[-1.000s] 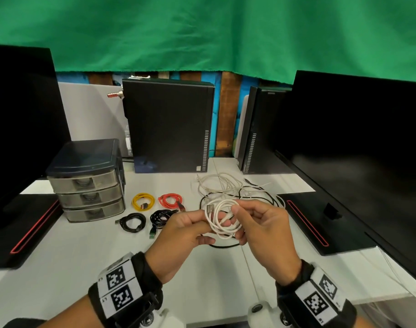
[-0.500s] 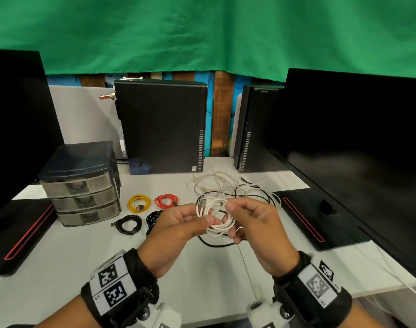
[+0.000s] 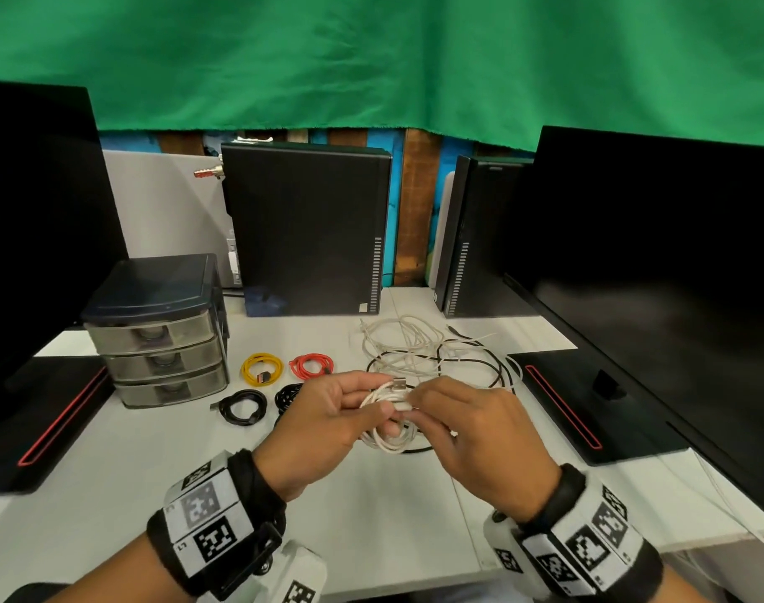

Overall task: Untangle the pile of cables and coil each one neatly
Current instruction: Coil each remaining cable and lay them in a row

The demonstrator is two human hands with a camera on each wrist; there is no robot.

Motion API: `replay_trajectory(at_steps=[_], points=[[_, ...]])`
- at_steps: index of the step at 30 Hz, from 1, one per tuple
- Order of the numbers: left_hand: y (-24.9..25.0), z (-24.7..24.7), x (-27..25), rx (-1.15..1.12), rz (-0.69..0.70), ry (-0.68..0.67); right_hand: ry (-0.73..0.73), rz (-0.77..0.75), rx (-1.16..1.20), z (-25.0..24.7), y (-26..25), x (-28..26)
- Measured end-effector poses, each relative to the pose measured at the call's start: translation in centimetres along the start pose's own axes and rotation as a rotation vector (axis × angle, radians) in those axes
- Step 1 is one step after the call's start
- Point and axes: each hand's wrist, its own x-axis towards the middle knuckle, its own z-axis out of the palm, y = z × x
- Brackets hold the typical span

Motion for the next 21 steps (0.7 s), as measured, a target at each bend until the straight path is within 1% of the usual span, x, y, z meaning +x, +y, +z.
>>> replay_trajectory(at_steps=[2, 5, 9, 11, 13, 15, 17, 21], points=[[0.2, 0.1, 0.0, -0.003, 0.004, -0.008, -0.018, 0.051, 0.082, -0.1, -0.1, 0.1], [0.4, 0.1, 0.0, -0.002, 0.018, -0.006, 0.032, 0.189, 0.293, -0.6, 0.2, 0.4], [0.5, -0.2, 0.4, -0.002, -0.002, 0.006, 0.022, 0.503, 0.613, -0.4, 0.2, 0.6], [0.5, -0.5, 0.6, 0.007, -0.017, 0.056, 0.035, 0.579, 0.704, -0.1, -0.3, 0.7], [0.5, -1.3, 0.9, -0.009, -0.043, 0.112, 0.083, 0.643, 0.767, -0.2, -0.3, 0.9], [0.8, -2.4, 0.9, -0.062, -0.07, 0.126, 0.121, 0.712, 0.83, -0.6, 0.3, 1.2], [1.0, -3.2, 0.9, -0.117, -0.075, 0.12, 0.065, 0.756, 0.871, -0.8, 0.5, 1.3], [1.2, -3.0, 0.9, -0.154, -0.019, 0.153, -0.148, 0.792, 0.916, 0.7, -1.2, 1.2]])
